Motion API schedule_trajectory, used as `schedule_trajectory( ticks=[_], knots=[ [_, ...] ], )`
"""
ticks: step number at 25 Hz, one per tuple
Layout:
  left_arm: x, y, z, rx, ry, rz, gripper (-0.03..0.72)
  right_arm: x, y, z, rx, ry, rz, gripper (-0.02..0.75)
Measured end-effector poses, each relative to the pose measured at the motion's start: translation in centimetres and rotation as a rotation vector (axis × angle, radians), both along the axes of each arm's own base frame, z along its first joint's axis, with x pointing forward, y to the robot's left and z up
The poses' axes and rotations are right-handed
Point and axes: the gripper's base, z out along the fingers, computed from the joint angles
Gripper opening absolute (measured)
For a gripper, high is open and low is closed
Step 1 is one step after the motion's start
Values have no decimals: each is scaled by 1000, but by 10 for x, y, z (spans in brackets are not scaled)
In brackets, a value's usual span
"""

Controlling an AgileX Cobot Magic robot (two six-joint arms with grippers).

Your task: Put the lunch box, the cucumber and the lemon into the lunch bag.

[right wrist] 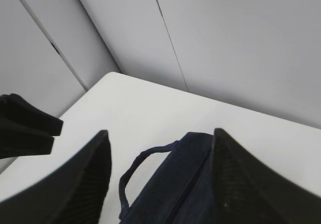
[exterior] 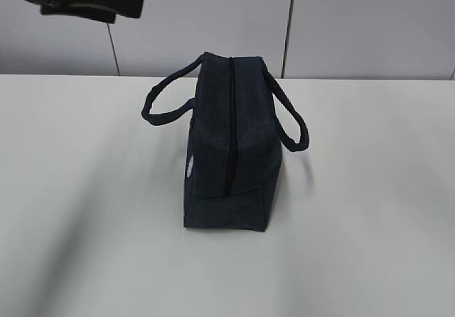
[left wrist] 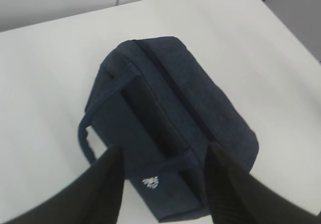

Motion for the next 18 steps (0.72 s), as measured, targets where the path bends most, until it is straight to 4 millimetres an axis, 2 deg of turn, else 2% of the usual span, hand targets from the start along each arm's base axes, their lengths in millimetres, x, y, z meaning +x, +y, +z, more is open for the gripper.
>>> schedule_trajectory(
  ticks=[3, 5, 10, 14, 18],
  knots=[
    [-24, 14, 22, 99, -54, 20, 356, -10, -1, 25, -18, -20, 13, 461],
    [-38, 22, 33, 152, -78, 43, 354, -18, -3, 50, -58, -42, 13, 452],
    [-70, 40, 55, 249, -117, 95, 346, -51, -22, 109, -272, -62, -85, 426],
    [-93, 51, 67, 305, -147, 106, 343, -80, -43, 128, -408, 4, -217, 390],
    [-119, 60, 79, 331, -184, 114, 342, -107, -50, 136, -421, -9, -254, 382]
  ],
)
